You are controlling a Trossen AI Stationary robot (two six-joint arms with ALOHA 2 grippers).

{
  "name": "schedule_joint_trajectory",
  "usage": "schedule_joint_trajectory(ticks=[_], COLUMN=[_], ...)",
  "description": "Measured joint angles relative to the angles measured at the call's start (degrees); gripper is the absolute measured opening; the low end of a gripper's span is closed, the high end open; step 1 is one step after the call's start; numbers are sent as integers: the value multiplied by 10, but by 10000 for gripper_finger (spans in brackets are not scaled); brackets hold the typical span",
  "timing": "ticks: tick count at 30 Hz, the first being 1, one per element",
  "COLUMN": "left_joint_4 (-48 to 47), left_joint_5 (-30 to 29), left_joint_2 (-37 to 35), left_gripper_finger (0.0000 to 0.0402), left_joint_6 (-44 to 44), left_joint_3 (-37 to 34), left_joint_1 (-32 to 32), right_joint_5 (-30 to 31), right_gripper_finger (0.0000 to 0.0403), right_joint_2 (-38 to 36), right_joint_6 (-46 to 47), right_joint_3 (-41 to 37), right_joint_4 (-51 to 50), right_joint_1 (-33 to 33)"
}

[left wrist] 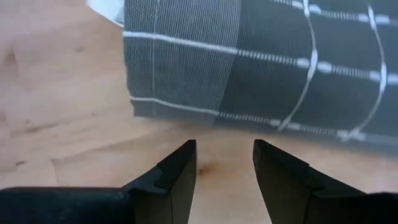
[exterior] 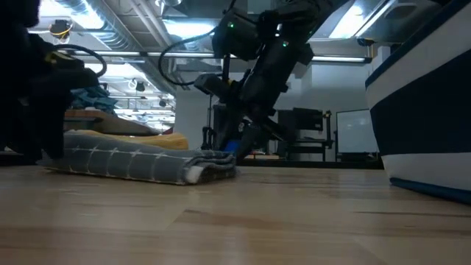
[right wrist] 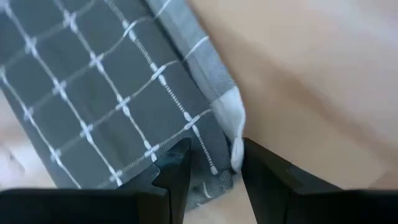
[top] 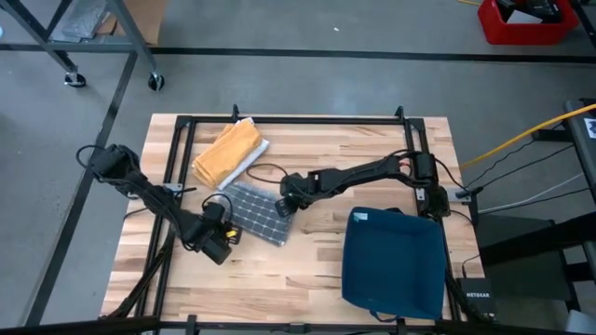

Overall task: Fold towel
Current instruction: Stack the gray towel on the yellow towel

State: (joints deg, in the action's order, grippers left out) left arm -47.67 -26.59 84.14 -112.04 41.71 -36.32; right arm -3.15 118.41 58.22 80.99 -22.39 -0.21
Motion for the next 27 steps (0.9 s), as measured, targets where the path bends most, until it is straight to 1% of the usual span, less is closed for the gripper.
schedule_joint_trajectory(ticks=[7, 17, 24, 27], left_joint_4=[-2, 3, 4, 4], left_joint_5=[-8, -8, -23, -30], left_joint_2=[1, 1, 1, -6], left_gripper_finger=[150, 150, 150, 150], left_joint_6=[39, 123, 225, 231], left_joint_3=[0, 0, 0, 0], left_joint_1=[25, 58, 94, 101], right_joint_5=[-10, -4, 13, 30], right_gripper_finger=[138, 138, 138, 138], right_joint_2=[0, 0, 0, 0], right_joint_6=[6, 55, 77, 62], right_joint_3=[0, 0, 0, 0], right_joint_4=[6, 65, 108, 118], right_joint_1=[51, 124, 150, 150])
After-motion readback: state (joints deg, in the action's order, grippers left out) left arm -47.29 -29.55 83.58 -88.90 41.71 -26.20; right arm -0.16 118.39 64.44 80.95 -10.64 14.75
